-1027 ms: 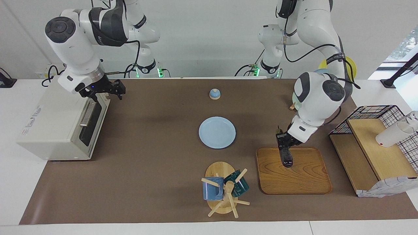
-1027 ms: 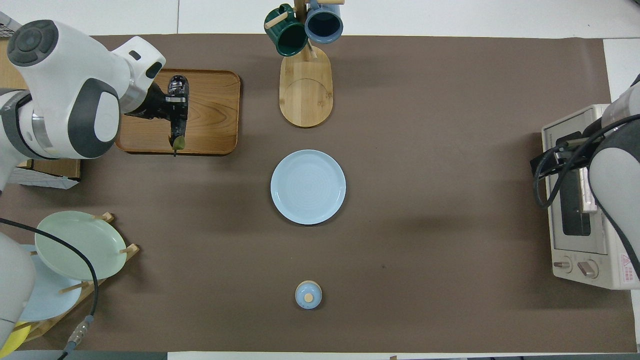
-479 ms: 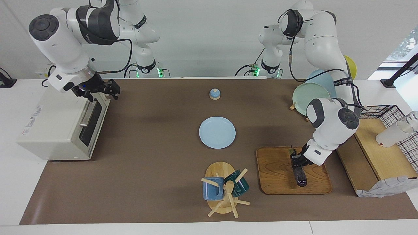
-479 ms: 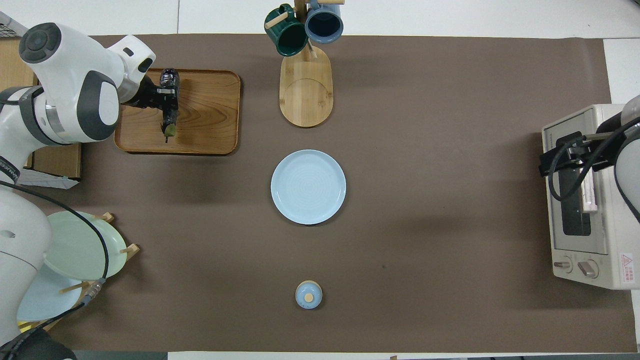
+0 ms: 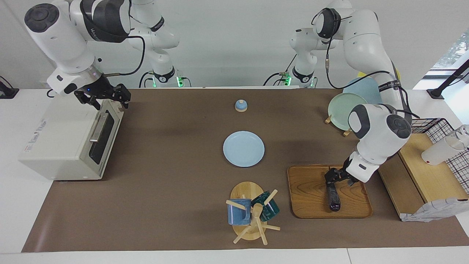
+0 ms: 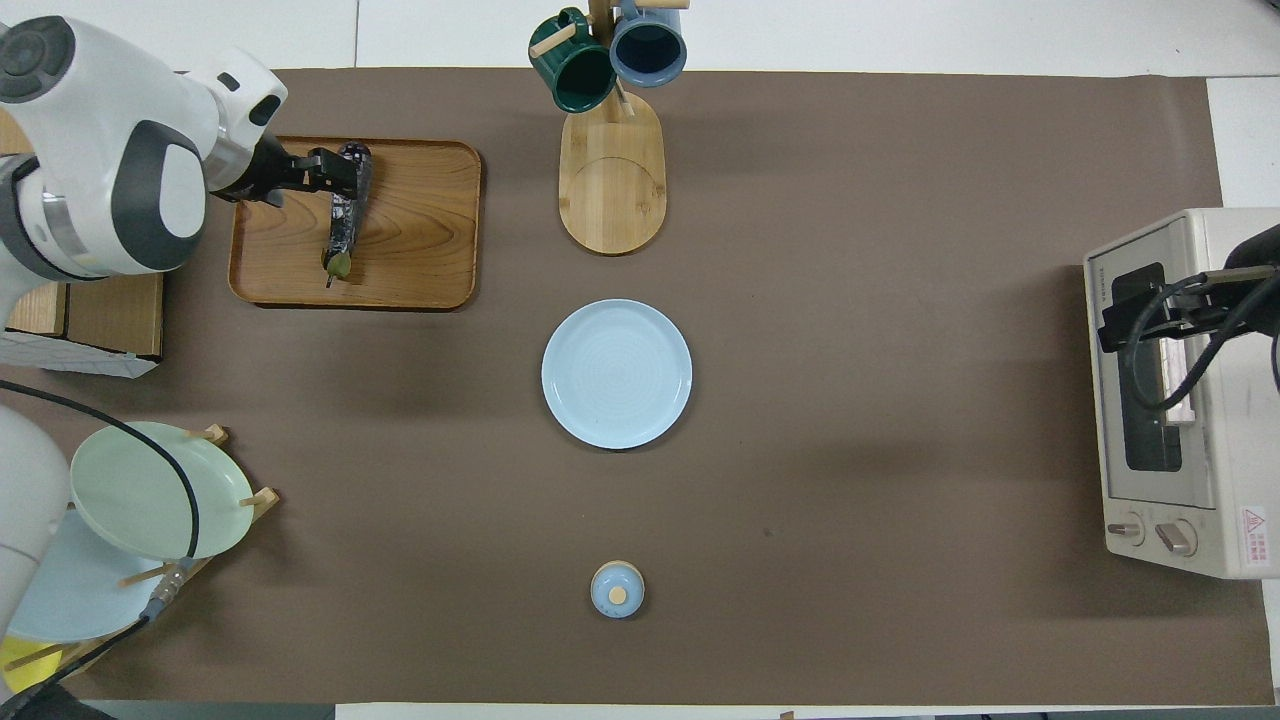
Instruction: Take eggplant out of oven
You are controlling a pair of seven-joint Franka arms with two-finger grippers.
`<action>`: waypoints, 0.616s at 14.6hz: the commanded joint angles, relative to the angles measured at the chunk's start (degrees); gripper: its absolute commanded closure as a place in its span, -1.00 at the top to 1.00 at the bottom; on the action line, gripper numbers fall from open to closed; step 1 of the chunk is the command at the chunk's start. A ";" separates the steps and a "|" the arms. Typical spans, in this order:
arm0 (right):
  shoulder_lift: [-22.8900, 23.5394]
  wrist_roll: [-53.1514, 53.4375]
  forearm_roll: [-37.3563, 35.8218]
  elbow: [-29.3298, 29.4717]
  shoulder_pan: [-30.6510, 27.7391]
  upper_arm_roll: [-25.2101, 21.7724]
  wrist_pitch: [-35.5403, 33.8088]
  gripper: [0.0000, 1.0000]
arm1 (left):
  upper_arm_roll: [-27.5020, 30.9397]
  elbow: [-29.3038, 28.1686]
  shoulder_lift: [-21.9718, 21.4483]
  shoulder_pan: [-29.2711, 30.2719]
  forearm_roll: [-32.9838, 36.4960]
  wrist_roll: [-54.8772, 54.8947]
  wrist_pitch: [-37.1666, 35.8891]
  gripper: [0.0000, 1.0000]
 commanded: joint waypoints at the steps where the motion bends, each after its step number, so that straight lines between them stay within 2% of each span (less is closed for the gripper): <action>1: -1.17 0.01 1.21 -1.57 -0.71 0.18 1.10 1.00 | 0.39 -1.68 -9.23 1.06 0.62 -1.79 -9.44 1.00; 6: -1.08 0.28 1.30 -1.22 -0.79 0.09 1.19 1.00 | 1.01 -2.64 -21.98 1.41 3.08 -2.06 -26.05 1.00; 9: -0.91 0.36 1.38 -0.95 -0.97 0.00 1.19 1.00 | 1.01 -9.04 -28.31 0.89 3.18 -2.14 -28.45 1.00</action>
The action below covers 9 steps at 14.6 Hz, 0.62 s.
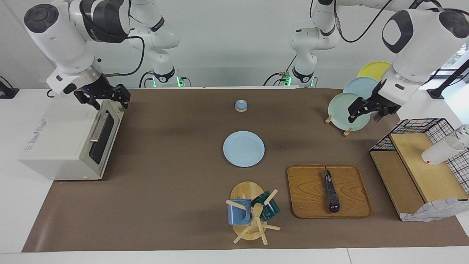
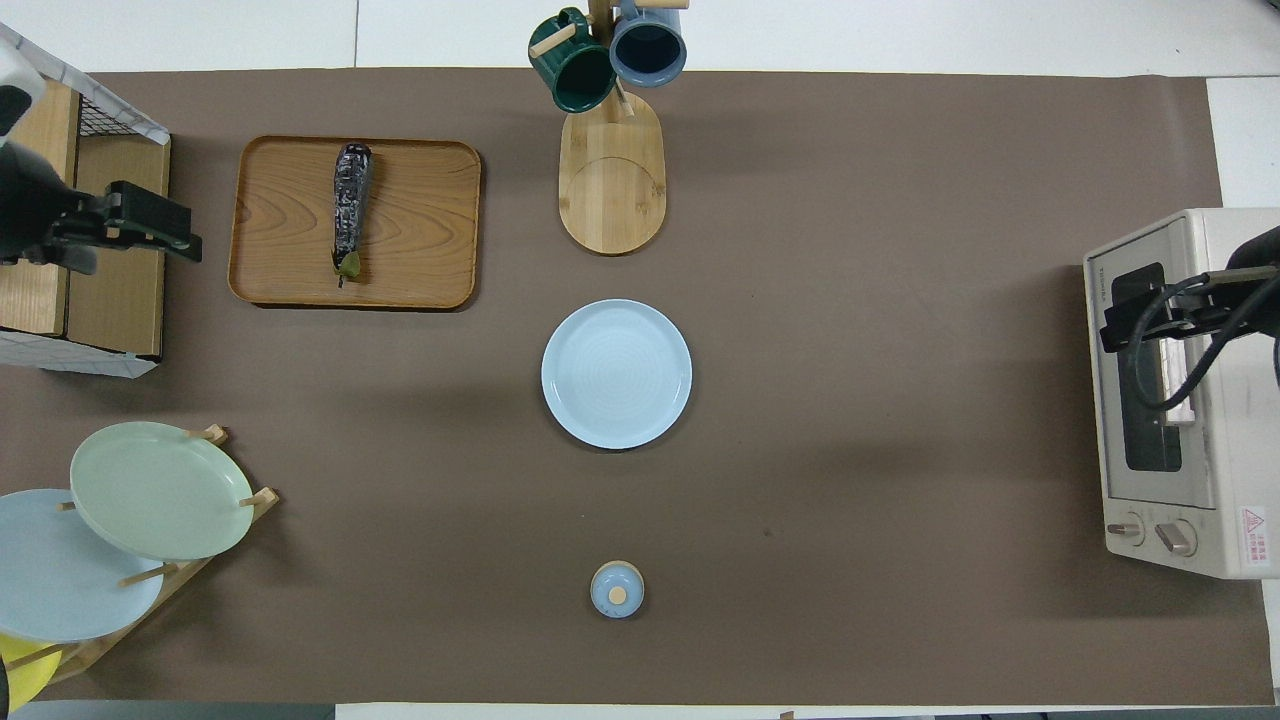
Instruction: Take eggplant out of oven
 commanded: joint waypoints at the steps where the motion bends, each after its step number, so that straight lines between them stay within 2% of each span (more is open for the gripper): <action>1: -0.85 0.36 1.39 -0.90 -1.36 0.11 1.00 1.00 | -0.17 -9.09 -6.23 -0.24 1.00 -0.74 -0.13 1.00; 4: -0.85 0.71 1.47 -0.99 -2.16 0.11 1.09 1.00 | -0.17 -12.80 -8.35 -0.33 1.00 -0.83 0.22 1.00; 9: -0.76 1.59 1.47 -0.90 -1.55 0.29 1.09 1.00 | -0.44 -10.35 -8.44 -0.50 2.65 -1.09 -2.76 1.00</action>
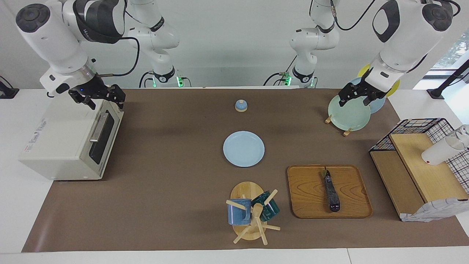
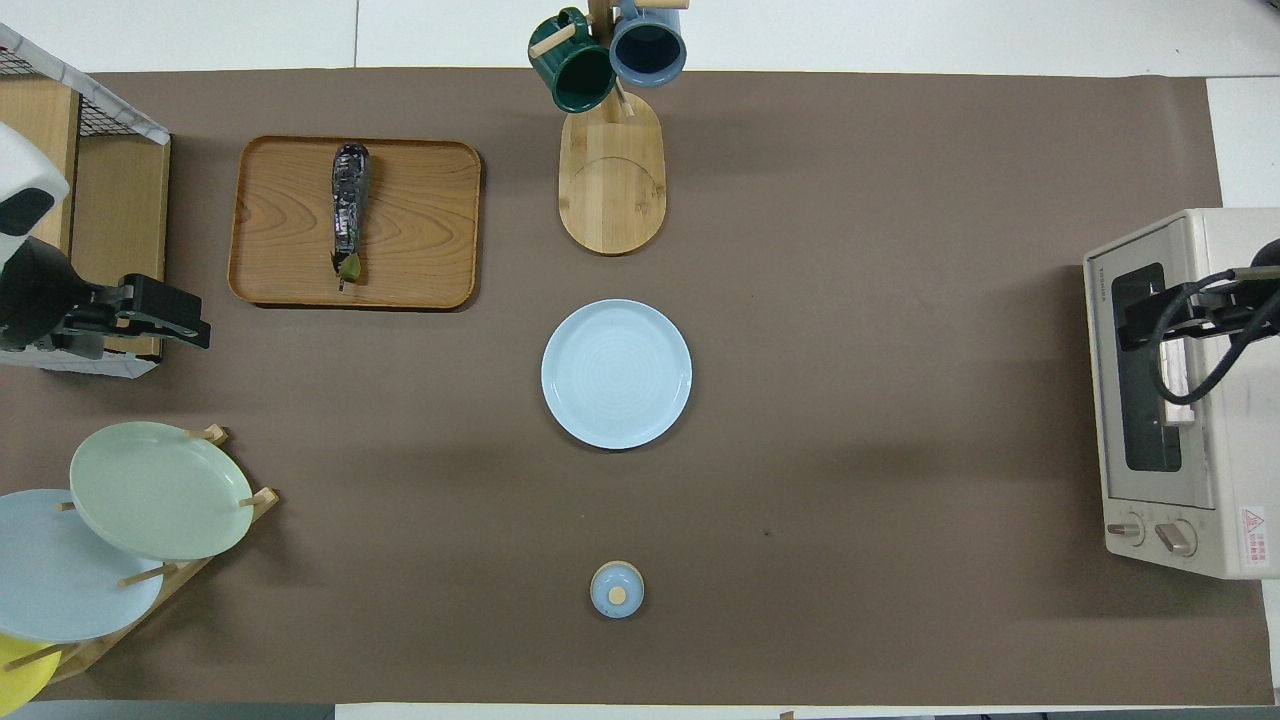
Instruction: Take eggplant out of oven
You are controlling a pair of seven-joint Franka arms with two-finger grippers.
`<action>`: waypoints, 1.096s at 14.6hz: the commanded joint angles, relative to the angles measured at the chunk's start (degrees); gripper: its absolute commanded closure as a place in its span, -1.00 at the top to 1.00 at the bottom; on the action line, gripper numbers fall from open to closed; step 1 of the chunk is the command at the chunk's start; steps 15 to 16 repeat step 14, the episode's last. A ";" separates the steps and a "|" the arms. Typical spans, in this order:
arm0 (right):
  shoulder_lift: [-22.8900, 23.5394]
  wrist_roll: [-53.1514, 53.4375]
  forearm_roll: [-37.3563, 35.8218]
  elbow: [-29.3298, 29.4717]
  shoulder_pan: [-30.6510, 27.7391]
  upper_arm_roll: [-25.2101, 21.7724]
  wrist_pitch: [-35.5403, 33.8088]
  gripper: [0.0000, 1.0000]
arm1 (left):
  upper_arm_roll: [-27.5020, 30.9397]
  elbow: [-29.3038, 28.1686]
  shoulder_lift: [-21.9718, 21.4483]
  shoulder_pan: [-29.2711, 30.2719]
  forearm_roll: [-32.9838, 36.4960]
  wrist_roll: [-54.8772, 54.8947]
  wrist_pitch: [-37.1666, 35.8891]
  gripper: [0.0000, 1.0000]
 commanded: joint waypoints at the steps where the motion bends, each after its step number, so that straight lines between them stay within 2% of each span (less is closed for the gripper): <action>1: -0.76 0.94 1.36 -0.73 0.10 0.53 1.07 1.00 | -0.47 0.48 -1.53 -0.56 3.64 -0.70 -2.62 1.00; 5: -0.93 0.76 1.28 -0.55 0.54 0.97 0.98 1.00 | -0.39 2.33 -1.53 -2.14 3.91 -2.18 -4.56 1.00; 16: -0.58 0.58 0.66 1.12 0.89 2.11 0.98 1.00 | -0.48 2.33 -1.53 -2.06 3.47 -2.54 -3.94 1.00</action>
